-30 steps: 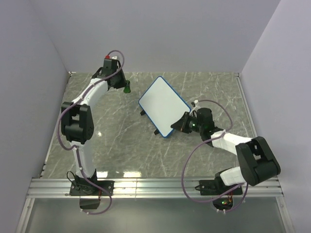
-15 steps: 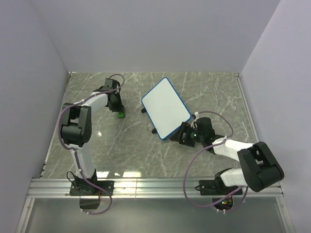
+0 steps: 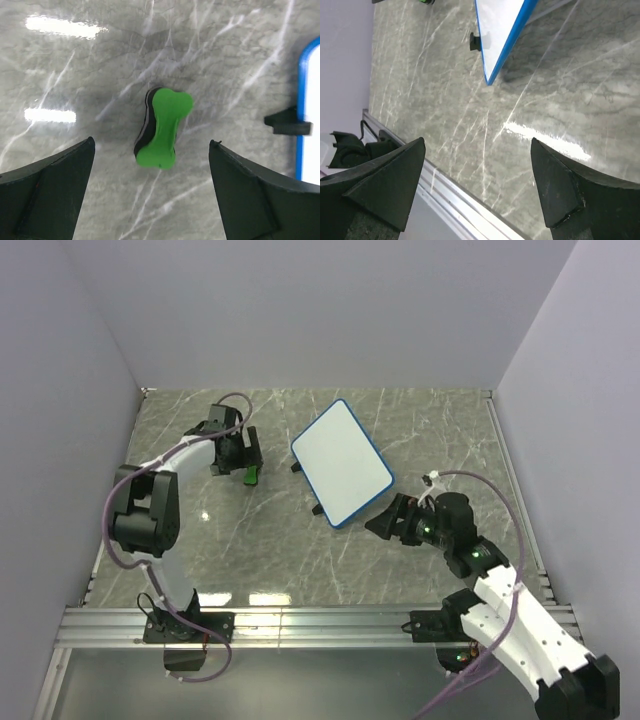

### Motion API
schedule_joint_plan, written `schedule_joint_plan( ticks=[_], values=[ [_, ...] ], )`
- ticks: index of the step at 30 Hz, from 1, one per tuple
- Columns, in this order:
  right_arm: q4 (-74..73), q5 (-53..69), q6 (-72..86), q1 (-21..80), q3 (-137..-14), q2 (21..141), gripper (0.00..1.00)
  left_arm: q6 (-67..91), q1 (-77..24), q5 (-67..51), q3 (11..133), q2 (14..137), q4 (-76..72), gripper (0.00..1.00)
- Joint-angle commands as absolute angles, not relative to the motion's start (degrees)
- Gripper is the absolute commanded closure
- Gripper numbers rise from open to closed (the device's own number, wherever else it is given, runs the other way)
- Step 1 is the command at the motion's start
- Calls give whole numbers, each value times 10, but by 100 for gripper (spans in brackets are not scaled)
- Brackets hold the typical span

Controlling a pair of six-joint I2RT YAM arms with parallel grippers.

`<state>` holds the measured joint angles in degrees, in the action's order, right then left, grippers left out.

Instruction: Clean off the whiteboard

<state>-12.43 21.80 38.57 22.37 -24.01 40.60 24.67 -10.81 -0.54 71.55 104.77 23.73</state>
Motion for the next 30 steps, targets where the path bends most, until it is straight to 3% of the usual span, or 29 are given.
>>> schedule_joint_plan(
  ticks=[1,8,21,30],
  values=[
    [-218,204,370,228,-264,358,7,250,-110,17,713,985,238,1],
    [-293,218,362,227,-281,288,7,293,-138,4,694,905,264,1],
    [-316,259,440,228,-316,198,7,402,-347,73,775,744,414,0],
    [-331,278,440,228,-314,167,7,438,-362,51,792,617,483,1]
  ],
)
